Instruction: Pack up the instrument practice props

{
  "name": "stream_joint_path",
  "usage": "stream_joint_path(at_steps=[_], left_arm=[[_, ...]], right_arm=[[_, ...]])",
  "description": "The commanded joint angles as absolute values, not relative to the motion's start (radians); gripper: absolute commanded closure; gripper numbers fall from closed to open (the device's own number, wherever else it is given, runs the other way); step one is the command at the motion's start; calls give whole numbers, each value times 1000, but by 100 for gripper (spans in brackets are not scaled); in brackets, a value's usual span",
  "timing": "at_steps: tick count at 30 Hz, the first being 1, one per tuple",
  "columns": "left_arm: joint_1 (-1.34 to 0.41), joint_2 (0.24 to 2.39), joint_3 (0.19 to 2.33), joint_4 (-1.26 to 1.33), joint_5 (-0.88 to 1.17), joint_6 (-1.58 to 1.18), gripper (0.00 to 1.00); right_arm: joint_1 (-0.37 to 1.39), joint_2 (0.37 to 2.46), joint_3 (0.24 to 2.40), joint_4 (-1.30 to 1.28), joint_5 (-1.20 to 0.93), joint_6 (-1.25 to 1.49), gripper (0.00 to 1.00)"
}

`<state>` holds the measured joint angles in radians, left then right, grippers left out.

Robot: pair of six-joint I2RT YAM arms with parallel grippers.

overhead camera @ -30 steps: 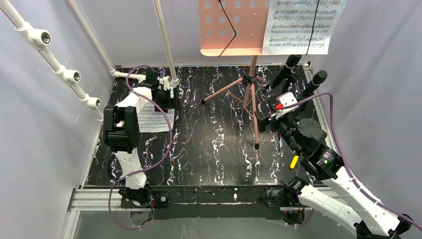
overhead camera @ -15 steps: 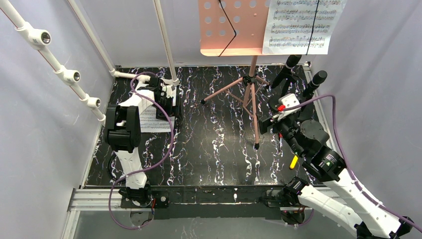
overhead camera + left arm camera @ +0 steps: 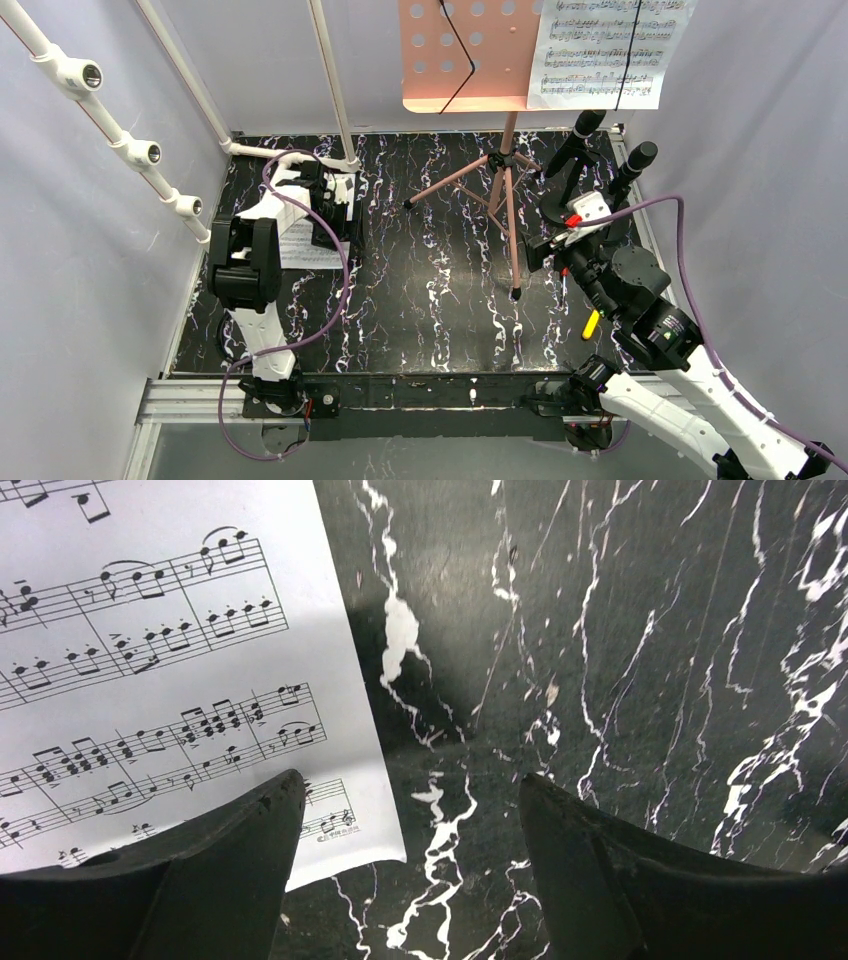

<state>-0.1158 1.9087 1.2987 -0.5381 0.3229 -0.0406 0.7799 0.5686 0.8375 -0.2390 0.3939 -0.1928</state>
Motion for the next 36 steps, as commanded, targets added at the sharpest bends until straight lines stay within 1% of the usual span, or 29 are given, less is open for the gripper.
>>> stream_joint_path(at_steps=[1, 7, 19, 27, 36], left_arm=[[-124, 1884, 1235, -663, 269, -23, 23], [-127, 1871, 1206, -677, 238, -22, 23], [-144, 1802, 1219, -693, 182, -6, 23], [-153, 1620, 1244, -669, 266, -41, 23], [-185, 1336, 1275, -593, 320, -134, 23]], right_arm=[[781, 555, 866, -218, 405, -187, 1], [781, 552, 858, -210, 401, -183, 1], [781, 559, 867, -201, 389, -184, 1], [781, 612, 980, -251, 399, -183, 1], [781, 757, 1109, -323, 465, -147, 1]])
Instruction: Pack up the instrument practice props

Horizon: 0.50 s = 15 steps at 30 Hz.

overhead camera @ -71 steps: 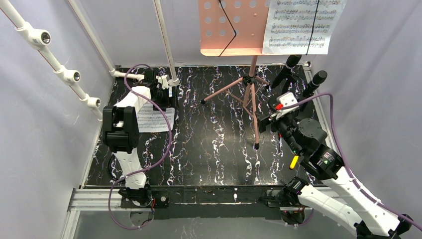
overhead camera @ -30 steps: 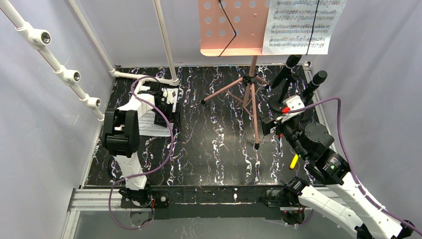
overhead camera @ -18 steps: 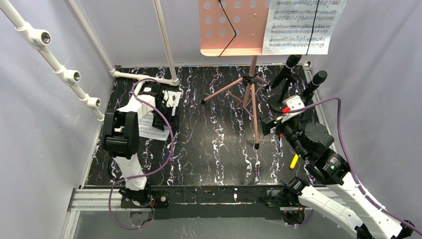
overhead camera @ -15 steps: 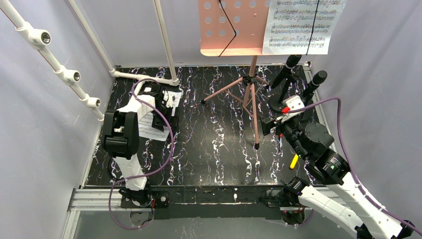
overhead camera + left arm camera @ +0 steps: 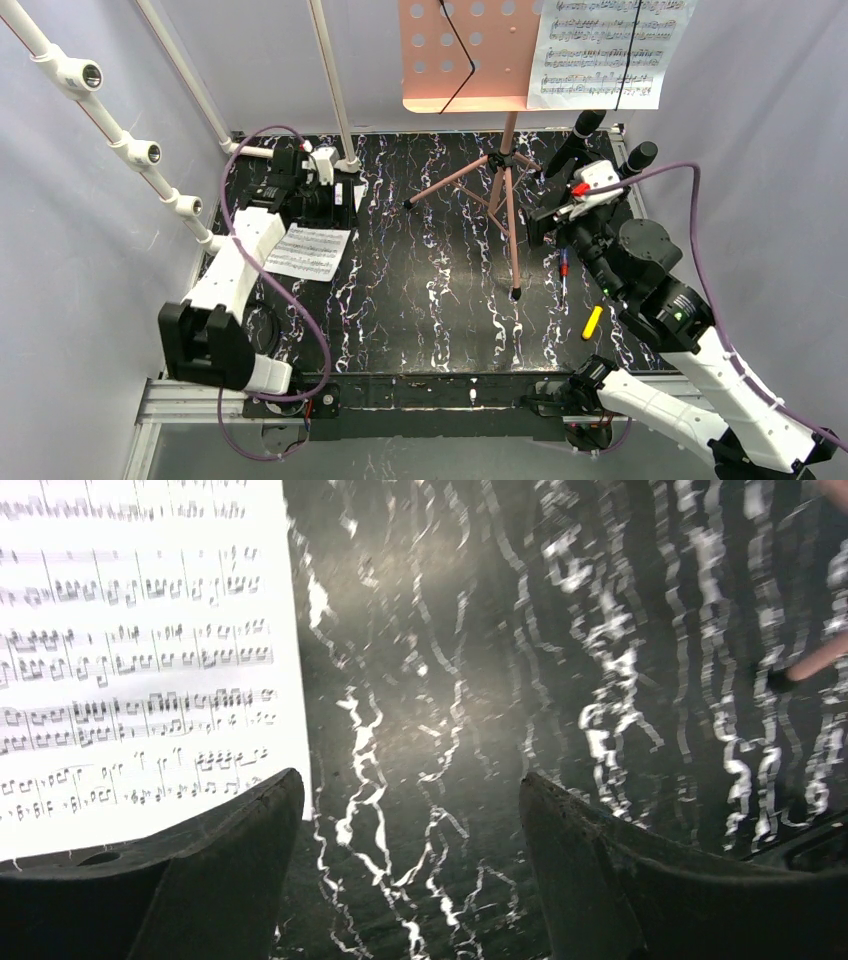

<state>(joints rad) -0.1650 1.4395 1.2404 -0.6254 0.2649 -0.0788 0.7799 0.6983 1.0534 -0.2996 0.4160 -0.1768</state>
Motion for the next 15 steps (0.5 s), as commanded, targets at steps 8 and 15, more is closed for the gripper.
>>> stream_joint_path(at_steps=[8, 15], left_arm=[[-289, 1174, 1357, -493, 280, -230, 23], [-421, 1175, 1521, -411, 286, -280, 24]], right_arm=[[781, 946, 1374, -504, 455, -88, 1], [781, 1035, 1545, -556, 535, -117, 1]])
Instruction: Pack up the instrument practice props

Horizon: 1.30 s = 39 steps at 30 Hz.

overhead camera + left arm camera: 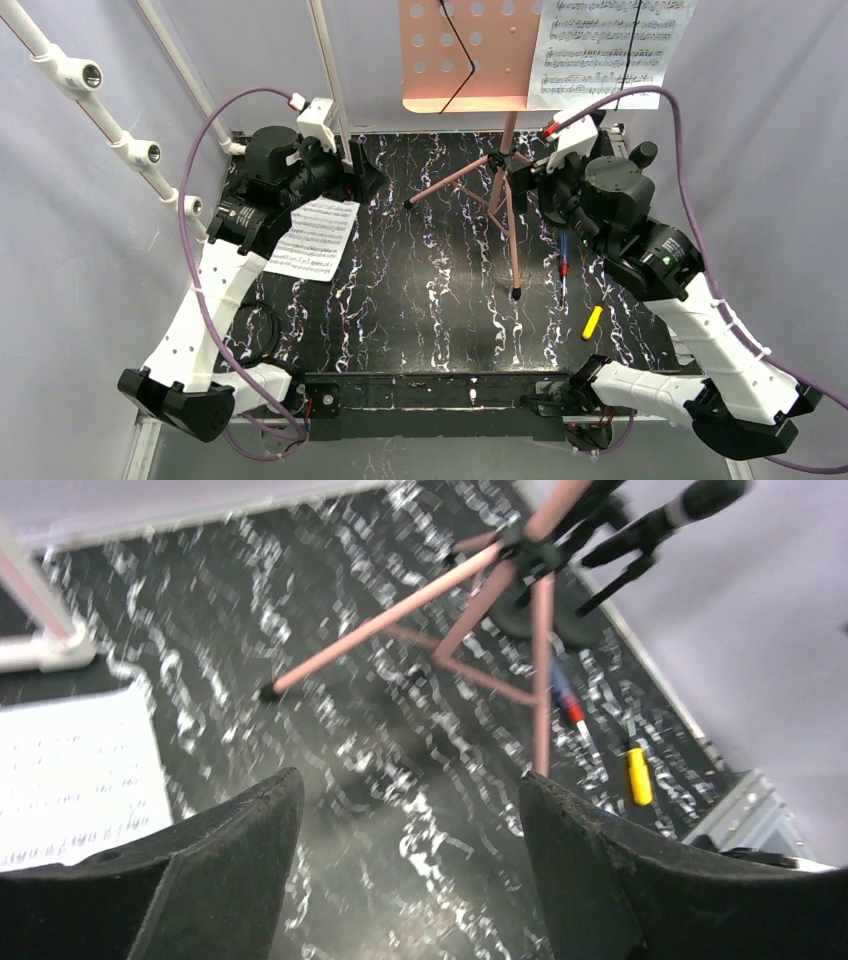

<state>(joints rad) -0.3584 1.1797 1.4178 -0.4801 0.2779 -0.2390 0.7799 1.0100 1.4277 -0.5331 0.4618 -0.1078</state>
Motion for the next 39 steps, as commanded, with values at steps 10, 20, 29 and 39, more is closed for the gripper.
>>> stream_joint_path(at_steps=[10, 20, 29, 39], left_arm=[[-637, 1309, 1780, -359, 248, -254, 26], [-794, 1557, 2086, -367, 249, -218, 27], [-839, 1769, 2342, -378, 230, -248, 27], [-850, 1861, 2438, -330, 99, -263, 35]], right_arm=[[781, 1158, 1803, -573, 816, -251, 2], [781, 1258, 1976, -390, 998, -459, 3], [731, 1403, 2147, -267, 997, -591, 3], [339, 1558, 2346, -478, 679, -361, 4]])
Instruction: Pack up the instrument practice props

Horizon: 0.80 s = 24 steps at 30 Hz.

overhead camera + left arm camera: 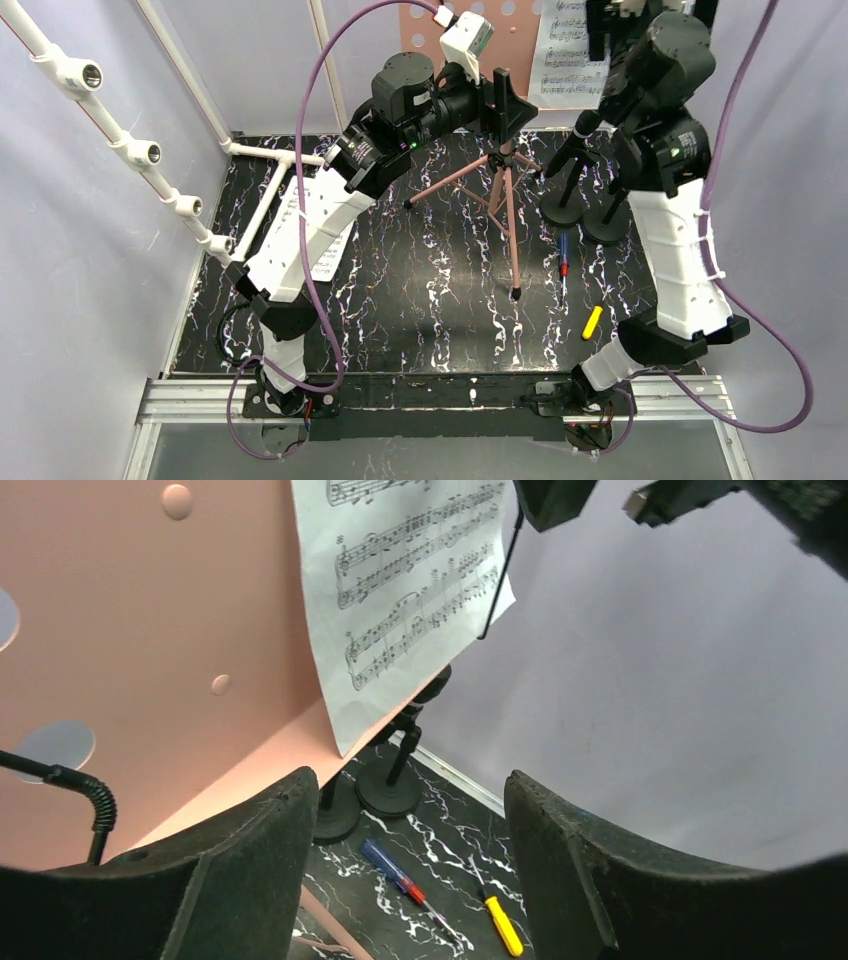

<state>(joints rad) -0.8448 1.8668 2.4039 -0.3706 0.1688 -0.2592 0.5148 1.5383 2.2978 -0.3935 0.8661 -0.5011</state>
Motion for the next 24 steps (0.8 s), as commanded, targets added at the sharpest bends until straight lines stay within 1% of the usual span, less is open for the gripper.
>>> stream_joint_path(at_steps=[1, 4, 12, 18, 24], left_arm=[[-850, 1866, 2440, -327, 90, -263, 35], [-851, 1883, 2452, -323, 83, -260, 37], [-851, 1916, 2464, -291, 71, -260, 39], [-850, 1947, 2494, -274, 71, -268, 42], [-850, 1969, 2500, -262, 64, -269, 45]], right_arm=[[301, 1561, 2345, -499, 612, -313, 4], [202, 1553, 2314, -520, 471, -232, 7], [183, 1515, 2272, -511, 365, -209, 11], [183, 1491, 2243, -507, 312, -189, 22], [183, 1482, 2226, -507, 281, -181, 37]])
